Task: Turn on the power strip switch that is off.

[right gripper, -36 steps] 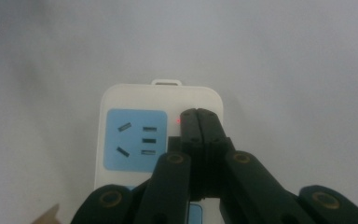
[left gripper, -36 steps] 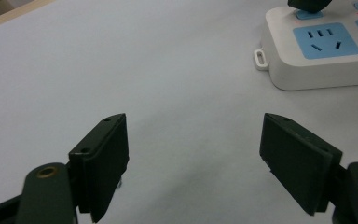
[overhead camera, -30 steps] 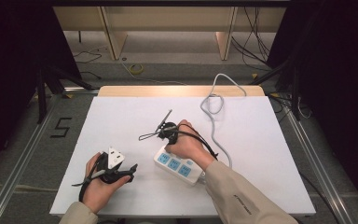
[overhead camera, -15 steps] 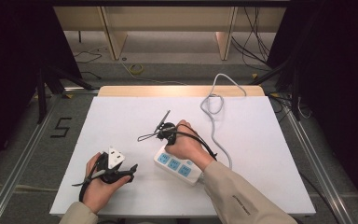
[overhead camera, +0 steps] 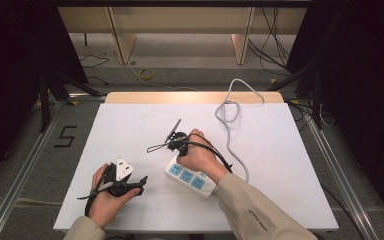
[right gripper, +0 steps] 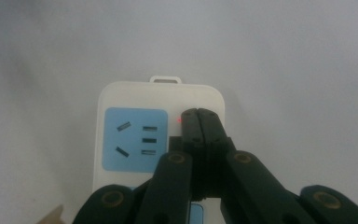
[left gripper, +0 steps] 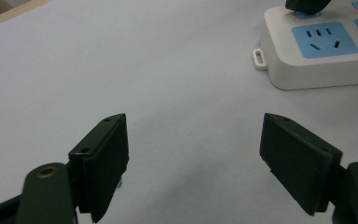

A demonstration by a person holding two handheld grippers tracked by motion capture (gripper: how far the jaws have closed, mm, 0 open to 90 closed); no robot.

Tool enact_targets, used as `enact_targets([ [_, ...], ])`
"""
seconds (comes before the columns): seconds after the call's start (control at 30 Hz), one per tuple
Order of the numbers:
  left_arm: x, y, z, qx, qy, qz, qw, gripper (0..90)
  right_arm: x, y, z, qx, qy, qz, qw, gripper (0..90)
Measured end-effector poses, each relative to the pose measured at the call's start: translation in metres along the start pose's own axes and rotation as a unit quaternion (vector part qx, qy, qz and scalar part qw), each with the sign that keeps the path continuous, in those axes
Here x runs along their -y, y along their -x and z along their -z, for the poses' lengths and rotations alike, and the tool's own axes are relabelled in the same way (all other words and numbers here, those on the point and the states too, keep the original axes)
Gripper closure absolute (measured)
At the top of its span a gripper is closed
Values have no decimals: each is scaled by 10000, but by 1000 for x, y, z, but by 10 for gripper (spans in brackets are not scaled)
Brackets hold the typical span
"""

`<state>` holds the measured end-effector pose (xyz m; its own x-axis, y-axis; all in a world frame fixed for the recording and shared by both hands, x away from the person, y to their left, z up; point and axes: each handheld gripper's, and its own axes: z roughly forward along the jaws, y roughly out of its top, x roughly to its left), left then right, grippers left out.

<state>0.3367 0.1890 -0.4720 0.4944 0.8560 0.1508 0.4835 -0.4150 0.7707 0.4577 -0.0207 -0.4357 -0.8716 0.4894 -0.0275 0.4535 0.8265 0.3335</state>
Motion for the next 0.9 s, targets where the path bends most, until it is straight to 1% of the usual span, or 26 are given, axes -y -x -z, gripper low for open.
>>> enact_targets([
  [0.1, 0, 0, 0, 0, -11, -10, 10000, 236, 0, 1, 0, -41, -1, -37, 10000, 900],
  [0.17, 0, 0, 0, 2, -9, -5, 10000, 236, 1, 2, 0, -47, 44, -31, 10000, 900],
  [0.4, 0, 0, 0, -1, -13, 9, 10000, 236, 2, 2, 0, -68, 56, -20, 10000, 900],
  [0.47, 1, -1, 0, -8, -20, 3, 10000, 236, 3, 3, 0, -93, 88, -42, 9999, 900],
  [0.5, 0, 0, 0, -8, -17, 4, 10000, 236, 3, 2, 1, -109, 72, -122, 9998, 900],
  [0.57, 0, -1, 0, -8, -15, 5, 10000, 236, 4, 3, 0, -92, 149, -85, 9998, 900],
  [0.63, 1, 0, 0, -1, -19, 15, 10000, 236, 5, 3, 0, -91, 162, -49, 9998, 900],
  [0.7, 1, 0, 0, -5, -21, 13, 10000, 236, 6, 3, 0, -72, 209, -51, 9997, 900],
  [0.77, 1, -1, 0, -6, -20, 17, 10000, 236, 6, 2, 1, -87, 224, -103, 9997, 900],
  [0.8, 1, -1, 0, -1, -21, 16, 10000, 236, 7, 3, 2, -123, 274, -132, 9995, 900],
  [0.87, 1, -1, -1, 1, -23, 18, 10000, 236, 8, 4, 2, -112, 258, -93, 9996, 900],
  [0.9, 1, -1, 0, -5, -19, 17, 10000, 236, 9, 4, 2, -132, 285, -131, 9994, 900],
])
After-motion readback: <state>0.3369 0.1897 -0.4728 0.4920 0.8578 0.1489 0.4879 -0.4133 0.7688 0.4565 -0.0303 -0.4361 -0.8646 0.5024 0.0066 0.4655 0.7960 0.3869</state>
